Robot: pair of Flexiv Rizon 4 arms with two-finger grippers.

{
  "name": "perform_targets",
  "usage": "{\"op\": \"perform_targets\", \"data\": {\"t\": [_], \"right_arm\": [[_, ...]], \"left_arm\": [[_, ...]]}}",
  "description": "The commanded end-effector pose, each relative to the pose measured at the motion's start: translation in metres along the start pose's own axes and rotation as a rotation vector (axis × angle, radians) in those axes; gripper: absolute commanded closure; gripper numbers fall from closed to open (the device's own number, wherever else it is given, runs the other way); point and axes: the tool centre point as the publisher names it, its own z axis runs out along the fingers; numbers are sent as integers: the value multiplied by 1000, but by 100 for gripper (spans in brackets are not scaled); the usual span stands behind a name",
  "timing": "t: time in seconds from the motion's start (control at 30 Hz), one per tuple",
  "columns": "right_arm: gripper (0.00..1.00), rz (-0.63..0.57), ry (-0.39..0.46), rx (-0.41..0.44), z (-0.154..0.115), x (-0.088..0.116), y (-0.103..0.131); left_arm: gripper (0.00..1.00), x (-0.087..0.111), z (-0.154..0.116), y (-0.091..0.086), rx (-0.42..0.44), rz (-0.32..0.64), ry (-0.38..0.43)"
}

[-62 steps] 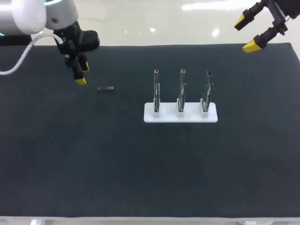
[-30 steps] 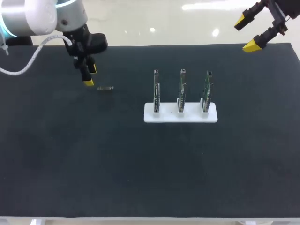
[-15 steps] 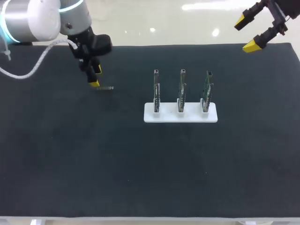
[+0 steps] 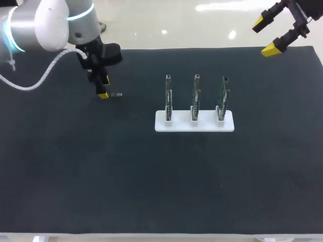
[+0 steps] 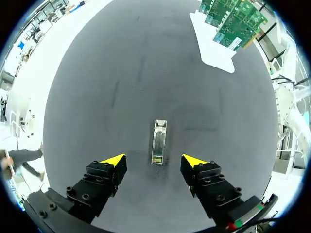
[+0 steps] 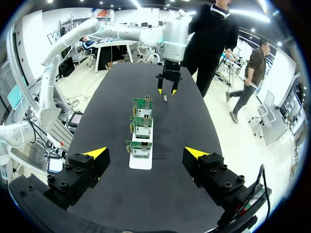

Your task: Pick up the optical module with the left hand, and insert it into the network port with the right hand.

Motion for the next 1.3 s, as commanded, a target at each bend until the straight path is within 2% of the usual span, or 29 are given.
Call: {"op": "perform_targets", "data": {"t": [0.03, 0.53, 0.9, 1.0, 1.07, 1.1, 1.17, 1.23, 1.27, 1.3], "right_arm": [[0, -1, -1, 1, 0, 0, 1], [0, -1, -1, 1, 0, 0, 1], [0, -1, -1, 1, 0, 0, 1], [0, -1, -1, 1, 0, 0, 1], [0, -1, -1, 1, 0, 0, 1], [0, -1, -1, 1, 0, 0, 1], [0, -1, -1, 1, 0, 0, 1], [0, -1, -1, 1, 0, 0, 1], [0, -1, -1, 1, 0, 0, 1], [0, -1, -1, 1, 0, 0, 1]], "left_arm": [[0, 0, 2, 6, 3, 4, 1], [0, -2, 13, 6, -10, 3, 2], [0, 1, 16, -3, -14, 25, 9], [3, 0, 15, -5, -19, 28, 4], [12, -1, 15, -5, -20, 28, 2], [25, -1, 15, -5, -21, 27, 2], [36, -1, 15, -5, -21, 27, 3], [36, 0, 16, -5, -22, 29, 5], [50, 1, 17, -5, -23, 30, 7], [51, 1, 18, -5, -24, 30, 9]]}}
